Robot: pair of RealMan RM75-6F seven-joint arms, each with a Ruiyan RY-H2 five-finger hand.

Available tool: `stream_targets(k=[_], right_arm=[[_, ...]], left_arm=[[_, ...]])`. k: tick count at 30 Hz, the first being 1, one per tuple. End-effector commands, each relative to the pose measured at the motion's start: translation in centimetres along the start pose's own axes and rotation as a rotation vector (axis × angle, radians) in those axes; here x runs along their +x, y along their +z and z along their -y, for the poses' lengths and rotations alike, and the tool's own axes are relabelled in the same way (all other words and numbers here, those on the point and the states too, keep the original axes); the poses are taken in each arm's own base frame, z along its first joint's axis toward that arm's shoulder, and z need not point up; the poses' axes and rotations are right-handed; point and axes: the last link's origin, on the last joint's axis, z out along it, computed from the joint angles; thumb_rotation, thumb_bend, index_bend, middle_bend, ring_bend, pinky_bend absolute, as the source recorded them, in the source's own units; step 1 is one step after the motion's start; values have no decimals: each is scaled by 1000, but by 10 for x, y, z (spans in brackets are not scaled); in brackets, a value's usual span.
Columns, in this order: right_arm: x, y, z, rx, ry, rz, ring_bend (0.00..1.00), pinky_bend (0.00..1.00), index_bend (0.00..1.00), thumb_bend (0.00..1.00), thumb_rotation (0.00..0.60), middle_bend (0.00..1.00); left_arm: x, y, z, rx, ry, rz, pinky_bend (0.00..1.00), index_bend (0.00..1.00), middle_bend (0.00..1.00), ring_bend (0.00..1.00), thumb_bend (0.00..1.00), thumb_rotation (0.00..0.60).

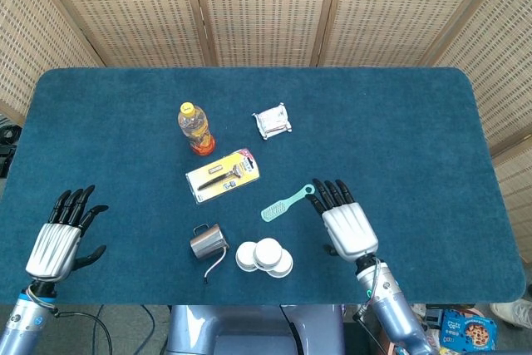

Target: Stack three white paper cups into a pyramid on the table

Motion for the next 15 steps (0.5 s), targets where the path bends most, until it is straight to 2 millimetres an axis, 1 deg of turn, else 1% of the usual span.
stream_targets(k=[1,5,9,10,15], right_arm=[[0,-2,-16,-36,22,-25,0,0,173,76,600,0],[2,-10,-42,-77,47,-79,0,0,172,76,600,0],[0,-24,-69,-112,50,-147,0,0,172,76,600,0],[-2,-29,-78,-124,54,-162,0,0,172,76,600,0],[-15,-51,-106,-171,70,-204,0,0,172,76,600,0]], left_arm=[[0,0,0,0,-1,-3,0,233,0,0,225,600],[1,0,1,1,-3,-6,0,229,0,0,225,600],[1,0,1,3,-1,-6,0,217,0,0,225,600],[1,-1,1,4,0,-6,0,213,0,0,225,600],[2,-3,3,19,9,-3,0,194,0,0,225,600]])
